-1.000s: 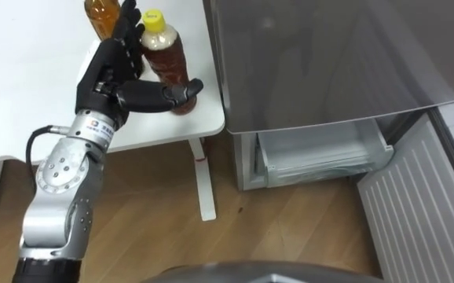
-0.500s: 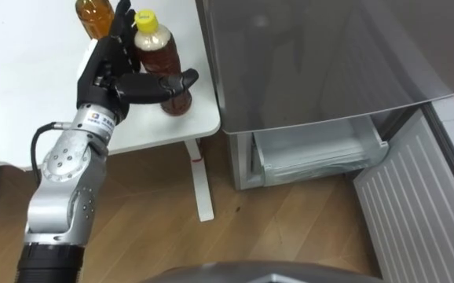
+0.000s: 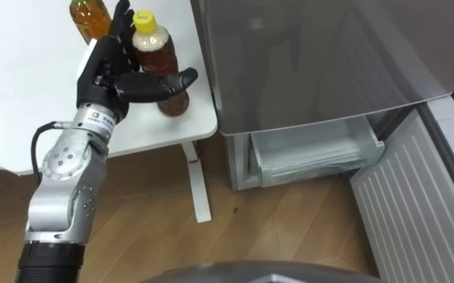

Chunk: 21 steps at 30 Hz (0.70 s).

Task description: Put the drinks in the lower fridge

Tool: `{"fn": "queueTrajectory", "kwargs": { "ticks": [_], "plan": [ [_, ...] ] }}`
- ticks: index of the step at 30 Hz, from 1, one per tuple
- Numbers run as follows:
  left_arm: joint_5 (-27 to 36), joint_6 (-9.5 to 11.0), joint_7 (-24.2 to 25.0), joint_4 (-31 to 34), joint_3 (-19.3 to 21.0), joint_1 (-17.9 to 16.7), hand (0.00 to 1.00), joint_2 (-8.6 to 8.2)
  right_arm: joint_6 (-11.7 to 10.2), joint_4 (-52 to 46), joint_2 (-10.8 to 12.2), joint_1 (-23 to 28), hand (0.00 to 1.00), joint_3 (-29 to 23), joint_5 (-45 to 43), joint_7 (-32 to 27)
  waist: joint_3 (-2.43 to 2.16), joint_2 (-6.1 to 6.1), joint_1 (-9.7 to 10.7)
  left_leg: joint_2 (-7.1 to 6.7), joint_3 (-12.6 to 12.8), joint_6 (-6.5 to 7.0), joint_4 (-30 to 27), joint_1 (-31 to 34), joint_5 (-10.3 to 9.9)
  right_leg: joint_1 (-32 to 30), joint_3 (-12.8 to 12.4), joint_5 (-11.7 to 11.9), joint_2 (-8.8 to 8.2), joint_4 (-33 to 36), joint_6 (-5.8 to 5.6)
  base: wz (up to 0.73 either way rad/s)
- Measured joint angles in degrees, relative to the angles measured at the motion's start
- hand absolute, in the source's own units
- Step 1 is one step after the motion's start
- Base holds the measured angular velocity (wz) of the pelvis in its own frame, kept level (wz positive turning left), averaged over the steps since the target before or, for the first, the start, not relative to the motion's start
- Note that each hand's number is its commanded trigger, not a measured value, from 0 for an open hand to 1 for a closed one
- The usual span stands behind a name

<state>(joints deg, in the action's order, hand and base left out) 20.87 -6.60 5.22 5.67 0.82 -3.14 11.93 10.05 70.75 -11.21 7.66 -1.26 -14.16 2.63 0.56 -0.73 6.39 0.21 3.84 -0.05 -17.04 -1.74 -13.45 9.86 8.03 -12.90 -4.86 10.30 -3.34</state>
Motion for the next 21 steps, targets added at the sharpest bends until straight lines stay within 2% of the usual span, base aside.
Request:
{"fn": "queueTrajectory", "kwargs": {
  "ticks": [5, 6, 7, 8, 10, 14, 18, 21],
  "plan": [
    [-0.01, 0.0, -0.04, -0.19, -0.01, 0.57, 1.0, -0.02, 0.02, -0.25, 0.07, 0.13, 0.0, 0.01, -0.21, -0.01, -0.01, -0.06, 0.08, 0.06, -0.01, 0.01, -0.15, 0.1, -0.01, 0.06, -0.02, 0.01, 0.0, 0.44, 0.01, 0.0],
    [-0.08, 0.0, -0.04, -0.19, -0.01, 0.58, 1.0, -0.07, 0.02, -0.28, 0.06, 0.24, 0.0, 0.0, -0.26, -0.01, -0.12, -0.35, 0.12, 0.08, -0.02, 0.02, -0.13, 0.11, -0.02, 0.05, -0.03, 0.01, 0.02, 0.45, 0.01, 0.0],
    [-0.07, 0.0, 0.01, -0.19, 0.0, 0.58, 1.0, -0.09, 0.02, -0.29, 0.06, 0.3, 0.0, 0.0, -0.45, 0.0, 0.01, -0.19, 0.15, 0.09, -0.02, 0.03, -0.05, 0.11, -0.03, 0.06, -0.02, 0.02, 0.02, 0.49, 0.02, 0.0],
    [-0.07, 0.0, 0.05, -0.19, -0.02, 0.58, 1.0, -0.11, 0.02, -0.29, 0.06, 0.29, 0.0, -0.01, -0.57, 0.0, -0.11, -0.42, 0.2, 0.09, -0.03, 0.04, -0.07, 0.12, -0.04, 0.05, -0.01, 0.02, 0.03, 0.5, 0.03, 0.0],
    [-0.17, -0.01, 0.05, -0.78, -0.15, 0.58, 1.0, -0.09, 0.02, -0.39, 0.06, 0.14, 0.0, -0.11, -0.98, -0.02, -0.06, -0.72, 0.59, 0.1, -0.04, 0.05, -0.09, 0.14, -0.04, 0.02, -0.01, 0.04, 0.03, 0.52, 0.06, 0.0],
    [-0.13, -0.37, 0.11, -2.12, -1.25, 0.58, 1.0, -0.14, -0.07, -0.42, 0.1, 0.14, 0.0, -0.07, -1.17, -0.02, -0.23, -1.04, 1.36, 0.1, -0.08, 0.05, -0.13, 0.15, -0.03, 0.03, 0.03, 0.04, 0.03, 0.51, 0.07, 0.0],
    [-0.2, -0.39, 0.42, -2.53, -3.21, 0.58, 1.0, -0.21, -0.41, -0.41, 0.11, 0.07, 0.0, -0.07, -1.52, -0.03, -0.04, -0.74, 1.58, 0.1, -0.02, 0.05, -0.14, 0.16, -0.03, 0.02, -0.02, 0.04, 0.03, 0.42, 0.06, 0.0],
    [-0.19, -0.39, 0.49, -2.54, -3.24, 0.58, 1.0, -0.19, -0.67, -0.37, 0.11, 0.1, 0.0, -0.09, -1.92, -0.03, 0.14, -0.45, 1.53, 0.09, -0.01, 0.05, -0.14, 0.17, -0.03, -0.26, -0.08, 0.04, 0.03, 0.34, 0.06, 0.0]
  ]
}}
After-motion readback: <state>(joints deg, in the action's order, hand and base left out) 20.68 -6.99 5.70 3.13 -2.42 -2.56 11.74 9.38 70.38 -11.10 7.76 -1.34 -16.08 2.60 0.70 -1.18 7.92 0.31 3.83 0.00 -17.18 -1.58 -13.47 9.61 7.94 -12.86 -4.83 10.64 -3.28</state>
